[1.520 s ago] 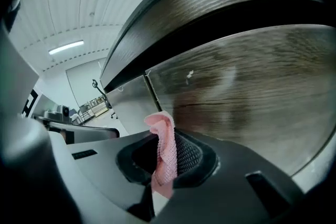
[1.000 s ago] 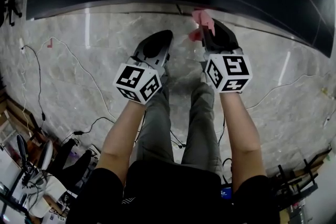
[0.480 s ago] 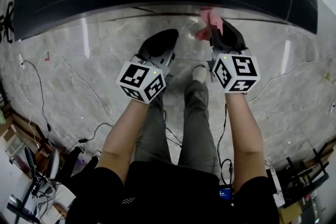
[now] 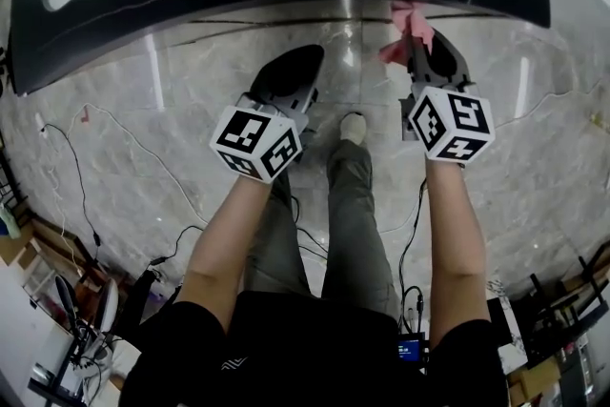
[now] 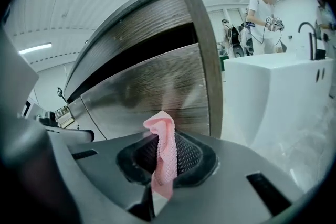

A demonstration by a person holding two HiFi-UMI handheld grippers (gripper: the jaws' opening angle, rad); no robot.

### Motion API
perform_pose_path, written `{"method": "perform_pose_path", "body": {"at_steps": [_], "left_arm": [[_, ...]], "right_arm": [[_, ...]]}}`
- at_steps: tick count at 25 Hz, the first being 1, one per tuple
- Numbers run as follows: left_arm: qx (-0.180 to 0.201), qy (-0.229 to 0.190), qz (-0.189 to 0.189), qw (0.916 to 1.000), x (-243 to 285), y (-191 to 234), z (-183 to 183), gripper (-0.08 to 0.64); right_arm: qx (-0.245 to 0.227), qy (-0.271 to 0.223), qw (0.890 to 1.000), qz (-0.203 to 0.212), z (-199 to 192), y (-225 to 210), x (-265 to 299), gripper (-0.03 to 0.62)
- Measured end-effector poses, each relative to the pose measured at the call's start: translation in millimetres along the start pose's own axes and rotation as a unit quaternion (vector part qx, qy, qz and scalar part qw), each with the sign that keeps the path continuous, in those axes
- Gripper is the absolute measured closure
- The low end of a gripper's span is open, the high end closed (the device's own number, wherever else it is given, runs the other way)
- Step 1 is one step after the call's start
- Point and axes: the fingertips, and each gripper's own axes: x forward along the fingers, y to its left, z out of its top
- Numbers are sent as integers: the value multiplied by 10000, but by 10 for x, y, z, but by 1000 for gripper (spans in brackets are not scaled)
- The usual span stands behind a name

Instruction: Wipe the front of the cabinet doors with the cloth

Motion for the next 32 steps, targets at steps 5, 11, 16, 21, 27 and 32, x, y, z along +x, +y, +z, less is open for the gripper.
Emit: {"method": "perform_pose_path", "body": {"at_steps": [5,11,16,21,27,32], "left_arm": [[-18,27,-30,10000,62,-78,-50,551],[-35,31,0,10000,-67,25,-40,551],[-8,-27,122,9999,-251,235,41,551],[-31,-70,381,9992,-556,562,47,551],[-179,-159,702,9972,-901,935,0,551],[-266,-177,879,9956,-1100,1199,-78,551]], "right_arm": [[77,-33,9999,-105,-13,-128,-83,545],[145,38,9998,97,-94,197,-46,545],[156,60,9994,293,-126,538,73,545],[69,233,9984,518,-278,967,223,544],[-211,489,9954,796,-492,1455,436,545],[-458,727,9914,987,-698,1819,646,545]]}}
